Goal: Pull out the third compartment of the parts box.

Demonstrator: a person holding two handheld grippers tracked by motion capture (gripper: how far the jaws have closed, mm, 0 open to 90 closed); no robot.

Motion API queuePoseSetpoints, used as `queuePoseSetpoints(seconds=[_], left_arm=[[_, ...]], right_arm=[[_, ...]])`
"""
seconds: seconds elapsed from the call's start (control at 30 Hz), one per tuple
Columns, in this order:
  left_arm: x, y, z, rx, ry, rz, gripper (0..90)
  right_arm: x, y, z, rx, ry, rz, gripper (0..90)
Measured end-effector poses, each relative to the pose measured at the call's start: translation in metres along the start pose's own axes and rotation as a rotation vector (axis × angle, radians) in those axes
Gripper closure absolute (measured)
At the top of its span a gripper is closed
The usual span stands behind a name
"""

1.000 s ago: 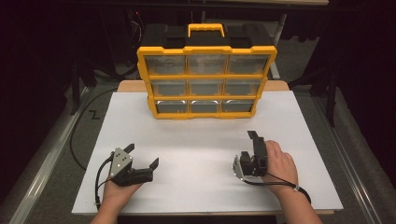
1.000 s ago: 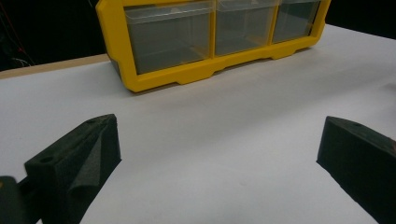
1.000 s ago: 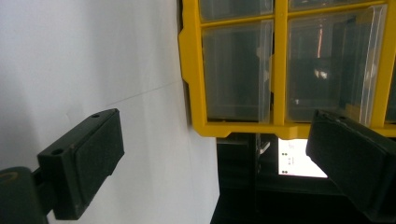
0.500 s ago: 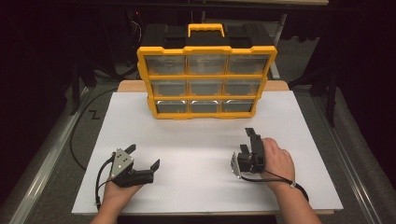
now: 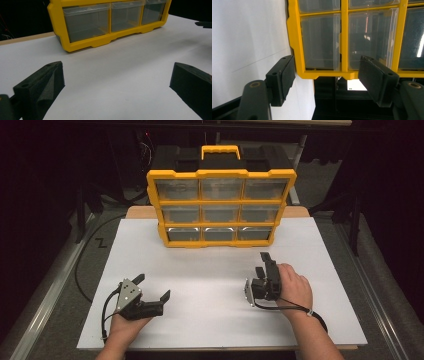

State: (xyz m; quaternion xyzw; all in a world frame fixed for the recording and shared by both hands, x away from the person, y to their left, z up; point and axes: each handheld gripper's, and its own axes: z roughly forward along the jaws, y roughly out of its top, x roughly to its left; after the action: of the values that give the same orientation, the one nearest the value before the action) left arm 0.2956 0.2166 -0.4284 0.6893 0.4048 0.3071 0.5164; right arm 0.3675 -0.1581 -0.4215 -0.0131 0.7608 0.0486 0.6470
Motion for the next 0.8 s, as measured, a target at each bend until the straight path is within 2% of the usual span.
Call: queuePoseSetpoints(seconds=[0.03, 0.1, 0.13, 0.17, 0.3, 0.4, 0.63, 0.73, 0.77, 0.8], left_arm=[[-0.001, 0.000, 0.000, 0.002, -0.004, 0.002, 0.5], [-0.001, 0.000, 0.000, 0.002, -0.007, 0.002, 0.5], [-0.002, 0.000, 0.000, 0.001, -0.008, 0.001, 0.5], [-0.001, 0.000, 0.001, 0.002, -0.009, 0.002, 0.5], [-0.001, -0.001, 0.002, 0.003, -0.010, -0.002, 0.5], [-0.002, 0.000, 0.003, -0.006, -0.008, -0.007, 0.5], [0.000, -0.001, 0.004, -0.010, -0.004, -0.017, 0.5], [0.000, -0.001, 0.004, -0.004, -0.004, -0.016, 0.5], [0.000, -0.001, 0.004, -0.004, -0.004, -0.016, 0.5], [0.000, -0.001, 0.003, -0.003, -0.007, -0.011, 0.5]], right_arm=[[0.000, 0.001, 0.000, 0.008, 0.002, 0.008, 32.9], [-0.004, 0.002, 0.001, -0.004, -0.019, -0.011, 34.2], [-0.005, 0.003, 0.002, -0.001, -0.025, 0.007, 34.8], [-0.007, 0.003, 0.002, -0.008, -0.035, -0.004, 35.1], [-0.013, 0.006, 0.004, -0.009, -0.050, 0.003, 36.5], [-0.023, 0.008, 0.005, -0.021, -0.077, 0.001, 37.6], [-0.032, 0.009, 0.007, -0.014, -0.092, 0.006, 38.5], [-0.041, 0.010, 0.007, -0.015, -0.111, 0.009, 39.3], [-0.042, 0.010, 0.007, -0.010, -0.111, 0.030, 39.5], [-0.046, 0.011, 0.007, -0.012, -0.122, 0.017, 39.8]])
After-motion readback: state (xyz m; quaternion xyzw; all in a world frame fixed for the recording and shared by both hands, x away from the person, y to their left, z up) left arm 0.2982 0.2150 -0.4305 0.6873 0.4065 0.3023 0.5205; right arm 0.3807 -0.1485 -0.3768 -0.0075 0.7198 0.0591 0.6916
